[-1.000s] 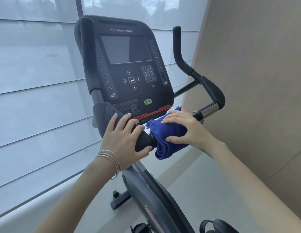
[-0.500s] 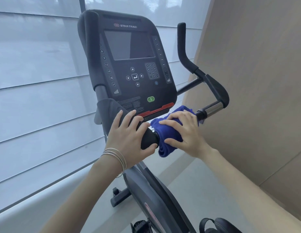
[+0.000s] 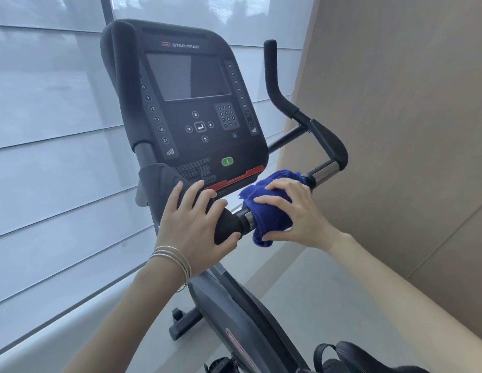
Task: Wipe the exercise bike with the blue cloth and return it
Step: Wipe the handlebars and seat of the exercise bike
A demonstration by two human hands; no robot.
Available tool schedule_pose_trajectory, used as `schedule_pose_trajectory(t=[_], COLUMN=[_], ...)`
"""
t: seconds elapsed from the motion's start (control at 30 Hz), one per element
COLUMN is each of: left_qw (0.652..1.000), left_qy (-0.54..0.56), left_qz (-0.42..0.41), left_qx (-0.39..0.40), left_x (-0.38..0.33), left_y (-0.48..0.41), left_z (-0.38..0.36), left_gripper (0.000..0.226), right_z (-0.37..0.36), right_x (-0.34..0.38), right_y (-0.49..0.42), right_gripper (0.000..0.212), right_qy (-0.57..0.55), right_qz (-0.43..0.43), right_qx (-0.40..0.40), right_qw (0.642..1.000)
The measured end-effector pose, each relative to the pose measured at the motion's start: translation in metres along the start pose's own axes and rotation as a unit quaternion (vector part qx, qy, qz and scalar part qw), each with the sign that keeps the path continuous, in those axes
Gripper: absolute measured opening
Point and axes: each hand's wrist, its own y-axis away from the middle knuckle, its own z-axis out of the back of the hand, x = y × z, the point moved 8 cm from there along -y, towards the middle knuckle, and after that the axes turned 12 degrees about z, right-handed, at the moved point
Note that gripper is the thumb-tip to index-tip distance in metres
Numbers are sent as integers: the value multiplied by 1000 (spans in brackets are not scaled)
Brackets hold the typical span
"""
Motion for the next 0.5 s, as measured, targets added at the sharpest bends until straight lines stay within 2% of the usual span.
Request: schedule_pose_trajectory(t=[0.2,0.3,0.43,0.5], left_qw=[1000,1000,1000,1000], left_qy=[-6,1,9,10], left_qz=[-3,-2,-4,-9], left_qx=[5,-6,-16,-16], left_x=[0,-1,-1,-1], left_y=[-1,0,1,1], left_z=[-2,-1,0,-1], left_gripper=[59,61,59,59], right_z=[14,2,-8,-8], right_x=[-24,-9,28,32], right_y=[-11,-11,-18,-25], right_gripper=[74,78,71,71], right_qy=[-24,44,96,81], right_qz=[-42,-52,0,36], right_qx=[45,77,25,40], right_qw=[998,995,995,995])
